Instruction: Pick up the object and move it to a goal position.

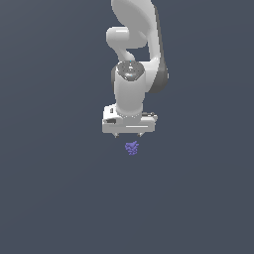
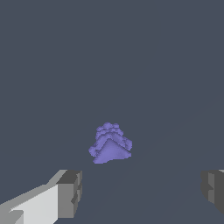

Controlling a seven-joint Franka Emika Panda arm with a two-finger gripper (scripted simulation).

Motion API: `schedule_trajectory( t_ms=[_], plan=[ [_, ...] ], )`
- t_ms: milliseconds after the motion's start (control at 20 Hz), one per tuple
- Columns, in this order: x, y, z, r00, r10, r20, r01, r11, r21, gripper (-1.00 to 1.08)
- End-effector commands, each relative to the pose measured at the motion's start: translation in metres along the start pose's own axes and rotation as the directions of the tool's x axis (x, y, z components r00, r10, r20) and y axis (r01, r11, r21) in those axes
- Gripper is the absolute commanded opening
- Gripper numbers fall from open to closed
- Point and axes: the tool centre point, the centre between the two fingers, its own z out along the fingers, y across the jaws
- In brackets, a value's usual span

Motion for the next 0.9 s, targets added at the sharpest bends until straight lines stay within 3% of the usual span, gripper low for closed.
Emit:
schedule_trajectory(
  t_ms=[0,500,850],
  plan=[
    [0.0,0.0,0.001,1.0,0.019,0.0,-0.019,1.0,0.001,1.0],
    [0.0,-0.004,0.01,0.983,0.181,0.003,-0.181,0.983,0.007,1.0],
    [-0.001,-0.008,0.02,0.934,0.357,0.008,-0.357,0.934,0.011,1.0]
  ],
)
